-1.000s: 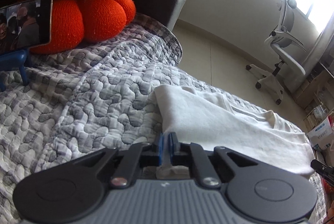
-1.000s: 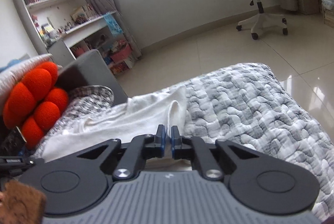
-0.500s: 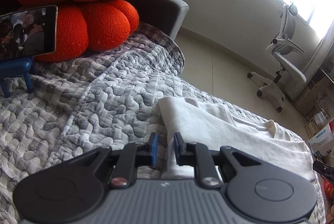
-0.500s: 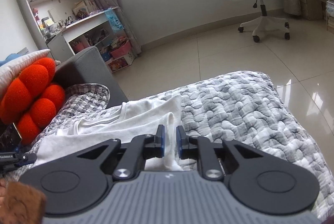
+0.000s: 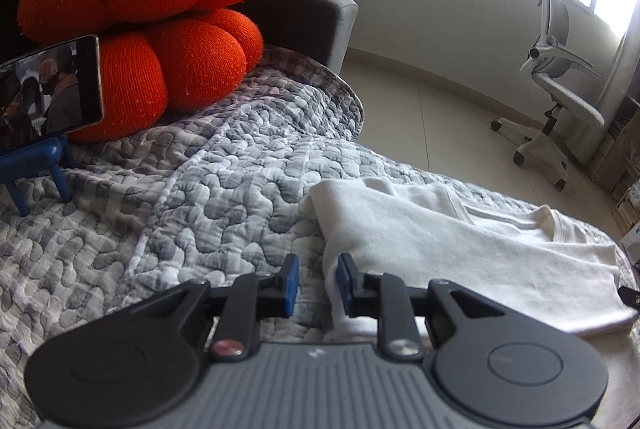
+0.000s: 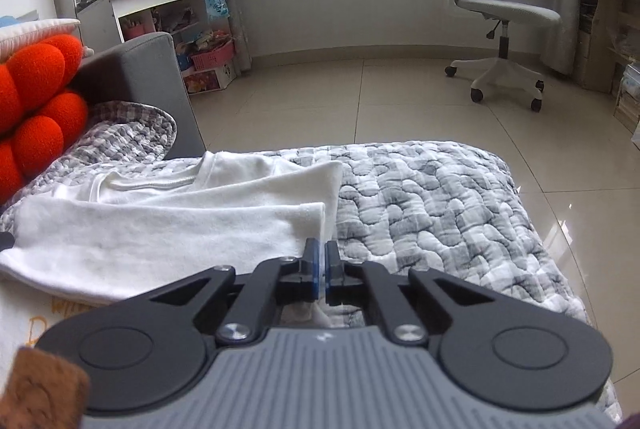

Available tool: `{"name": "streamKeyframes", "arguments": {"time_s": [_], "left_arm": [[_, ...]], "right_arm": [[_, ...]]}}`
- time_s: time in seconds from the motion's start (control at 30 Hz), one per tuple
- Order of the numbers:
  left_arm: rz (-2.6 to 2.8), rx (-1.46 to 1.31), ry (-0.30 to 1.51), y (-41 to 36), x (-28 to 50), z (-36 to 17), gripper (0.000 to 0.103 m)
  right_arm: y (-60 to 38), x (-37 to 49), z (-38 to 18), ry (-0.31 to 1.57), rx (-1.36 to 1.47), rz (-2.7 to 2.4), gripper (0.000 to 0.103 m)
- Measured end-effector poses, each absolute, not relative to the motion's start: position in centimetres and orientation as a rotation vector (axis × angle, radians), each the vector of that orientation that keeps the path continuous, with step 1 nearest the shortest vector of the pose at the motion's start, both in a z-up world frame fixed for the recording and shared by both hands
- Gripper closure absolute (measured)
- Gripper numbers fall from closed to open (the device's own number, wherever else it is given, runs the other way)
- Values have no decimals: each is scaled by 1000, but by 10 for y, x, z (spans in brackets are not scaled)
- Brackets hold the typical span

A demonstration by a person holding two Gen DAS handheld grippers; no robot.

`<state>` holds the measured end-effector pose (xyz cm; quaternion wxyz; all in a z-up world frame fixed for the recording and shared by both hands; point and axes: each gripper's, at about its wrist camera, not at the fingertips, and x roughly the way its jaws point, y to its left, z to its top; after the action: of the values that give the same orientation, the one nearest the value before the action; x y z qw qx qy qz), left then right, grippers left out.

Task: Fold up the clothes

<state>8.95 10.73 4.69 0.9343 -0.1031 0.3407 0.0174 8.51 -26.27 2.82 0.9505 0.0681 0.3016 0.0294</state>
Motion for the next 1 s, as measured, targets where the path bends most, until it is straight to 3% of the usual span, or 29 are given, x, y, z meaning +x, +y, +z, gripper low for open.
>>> {"name": "streamKeyframes", "arguments": {"time_s": [0.2, 0.4, 0.47, 0.6, 0.7, 1.0], "left_arm": [[-4, -214, 613, 100, 85, 58, 81], [-12, -167, 663, 88, 102, 39, 81], [-3, -172, 682, 93, 106, 32, 75], [-8, -234, 682, 102, 108, 34, 73], [-9, -227, 642, 101, 109, 40, 73], [-6, -306, 648, 116, 125, 35, 71]], "right_arm": [[-244, 72, 51, 507, 107, 124, 95], [-225, 96, 29, 643, 51, 168, 97], [-229, 97, 23, 644, 68, 160, 102], [-232, 96, 26, 633, 91, 153, 103], [-227, 93, 27, 615, 60, 140, 93], [-226, 89, 14, 575, 50, 140, 95]]}}
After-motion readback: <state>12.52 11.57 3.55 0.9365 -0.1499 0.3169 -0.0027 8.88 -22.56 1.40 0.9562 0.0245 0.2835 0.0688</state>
